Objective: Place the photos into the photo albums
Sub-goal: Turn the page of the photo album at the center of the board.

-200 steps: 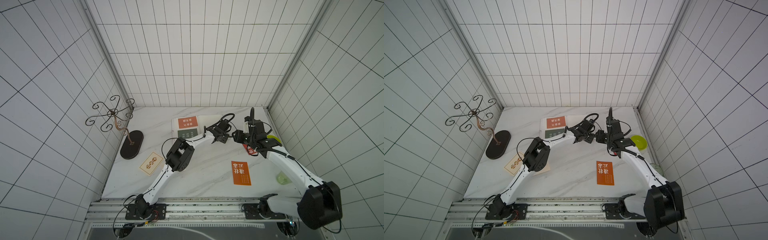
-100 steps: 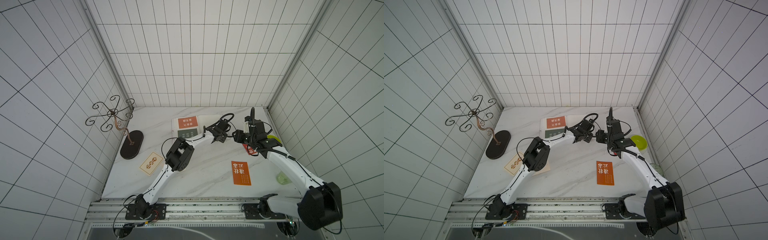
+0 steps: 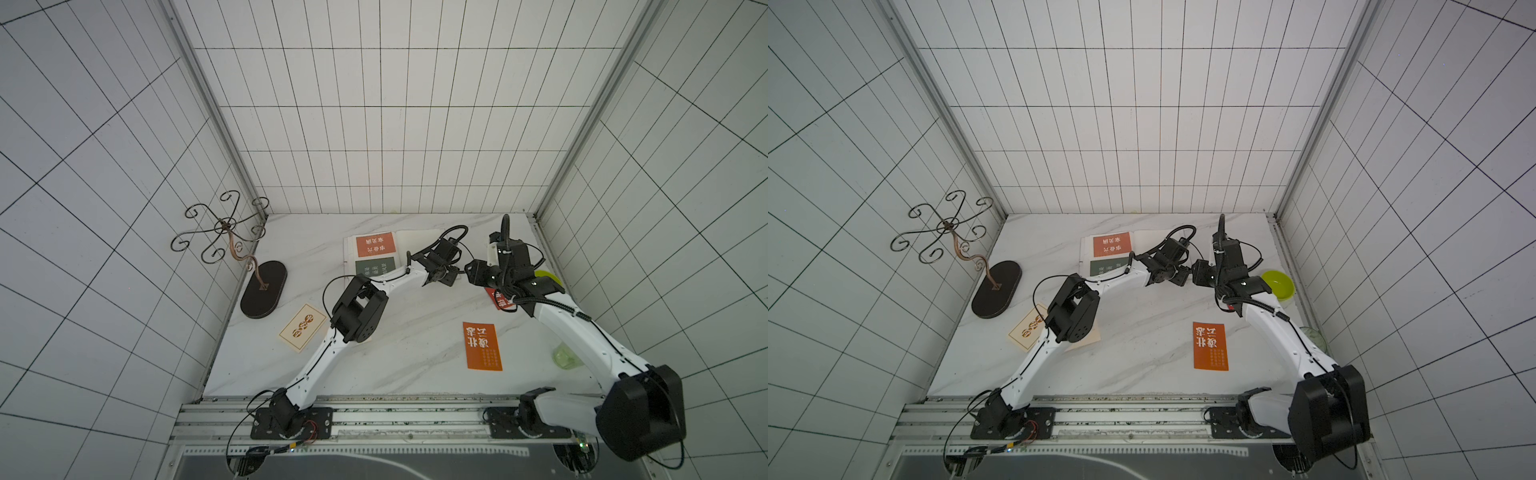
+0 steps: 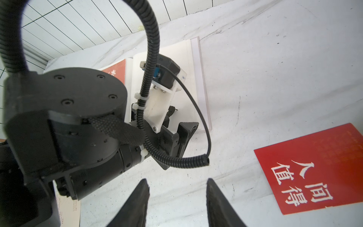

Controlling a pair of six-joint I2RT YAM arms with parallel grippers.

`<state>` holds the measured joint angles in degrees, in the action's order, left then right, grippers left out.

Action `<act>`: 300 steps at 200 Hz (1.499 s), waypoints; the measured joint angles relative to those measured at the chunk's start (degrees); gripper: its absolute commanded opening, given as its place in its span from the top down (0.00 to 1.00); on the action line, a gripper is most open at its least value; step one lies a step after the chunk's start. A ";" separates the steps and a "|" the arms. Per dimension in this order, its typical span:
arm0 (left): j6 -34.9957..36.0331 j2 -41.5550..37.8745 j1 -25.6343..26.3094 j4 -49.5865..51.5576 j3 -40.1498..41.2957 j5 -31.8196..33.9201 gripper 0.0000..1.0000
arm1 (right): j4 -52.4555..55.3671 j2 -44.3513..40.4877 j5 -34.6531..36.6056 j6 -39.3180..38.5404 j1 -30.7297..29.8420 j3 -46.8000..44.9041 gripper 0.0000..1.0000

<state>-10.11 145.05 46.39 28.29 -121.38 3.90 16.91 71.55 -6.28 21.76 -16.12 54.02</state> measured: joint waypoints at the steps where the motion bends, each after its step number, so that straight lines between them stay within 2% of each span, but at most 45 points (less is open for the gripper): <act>1: 0.00 0.02 0.02 0.00 -0.02 0.00 0.32 | 0.00 0.00 0.00 0.02 0.00 0.00 0.52; 43: 1.29 0.87 0.68 0.92 -1.16 2.54 0.33 | 0.00 0.00 -0.02 0.00 0.00 0.00 0.52; 72: 2.91 1.20 1.55 1.33 -1.40 5.64 0.40 | 0.00 0.00 -0.02 0.00 0.00 0.00 0.52; 142: 4.37 1.22 2.21 1.51 -1.40 7.23 0.71 | 0.00 0.00 -0.02 0.00 0.00 0.00 0.52; 169: 3.72 1.18 2.14 1.20 -1.33 7.21 0.90 | 0.00 0.00 -0.04 0.00 0.02 0.00 0.52; 185: 3.21 0.94 1.79 0.81 -0.92 7.02 0.93 | 0.00 0.00 -0.04 0.00 0.00 0.00 0.52; 198: 2.82 0.90 1.57 0.68 -0.83 6.56 1.00 | 0.00 0.00 -0.04 0.00 0.02 0.00 0.52; 265: 2.58 0.04 1.07 0.35 0.11 4.39 1.00 | 0.00 0.00 -0.22 0.02 0.02 0.00 0.52; 300: 2.62 -3.30 0.96 0.94 4.22 2.38 1.00 | 0.00 0.00 -0.90 0.07 0.02 0.00 0.52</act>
<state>-7.49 141.75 47.35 29.23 -117.16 6.28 16.91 71.55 -7.18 21.82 -16.10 54.02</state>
